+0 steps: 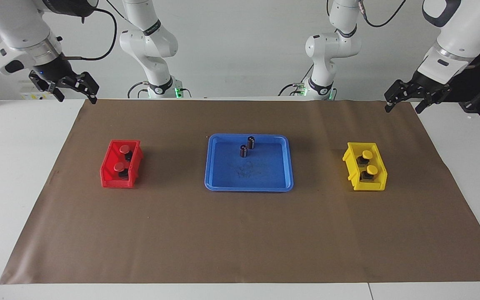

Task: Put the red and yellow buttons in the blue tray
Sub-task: 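Reach the right gripper down to a red button in the red holder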

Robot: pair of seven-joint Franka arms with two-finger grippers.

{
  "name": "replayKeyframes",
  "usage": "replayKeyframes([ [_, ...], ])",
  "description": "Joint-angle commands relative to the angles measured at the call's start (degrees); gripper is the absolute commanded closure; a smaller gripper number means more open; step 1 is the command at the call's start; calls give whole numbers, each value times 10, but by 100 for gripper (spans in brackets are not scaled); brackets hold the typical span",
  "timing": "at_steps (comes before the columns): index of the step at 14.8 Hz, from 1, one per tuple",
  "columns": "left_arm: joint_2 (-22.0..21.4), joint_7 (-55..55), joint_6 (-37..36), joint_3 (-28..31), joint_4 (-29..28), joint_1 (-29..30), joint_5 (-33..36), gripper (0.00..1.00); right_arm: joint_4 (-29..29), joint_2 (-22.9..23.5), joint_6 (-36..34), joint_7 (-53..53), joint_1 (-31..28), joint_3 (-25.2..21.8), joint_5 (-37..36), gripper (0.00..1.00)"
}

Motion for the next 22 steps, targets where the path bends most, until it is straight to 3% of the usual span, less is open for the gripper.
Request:
replayKeyframes([
  [1, 0, 1, -1, 3, 4, 8, -6, 0, -29, -16, 30, -3, -4, 4, -7, 0],
  [11, -6, 0, -24, -3, -1, -3, 23, 0, -23, -16, 24, -24, -12, 3, 2, 0],
  [13, -6, 0, -24, -3, -2, -3, 23, 0, -57, -19, 80, -36, -10, 3, 2, 0],
  [16, -7, 0, -23, -3, -4, -3, 23, 0, -181, -34, 216, -34, -7, 3, 2, 0],
  [19, -14, -3, -7, -3, -22, -3, 23, 0, -209, 25, 306, -33, -4, 4, 2, 1],
  [22, -18, -8, 10, -3, -30, 0, 23, 0, -240, 54, 385, -28, 0, 4, 8, 6],
])
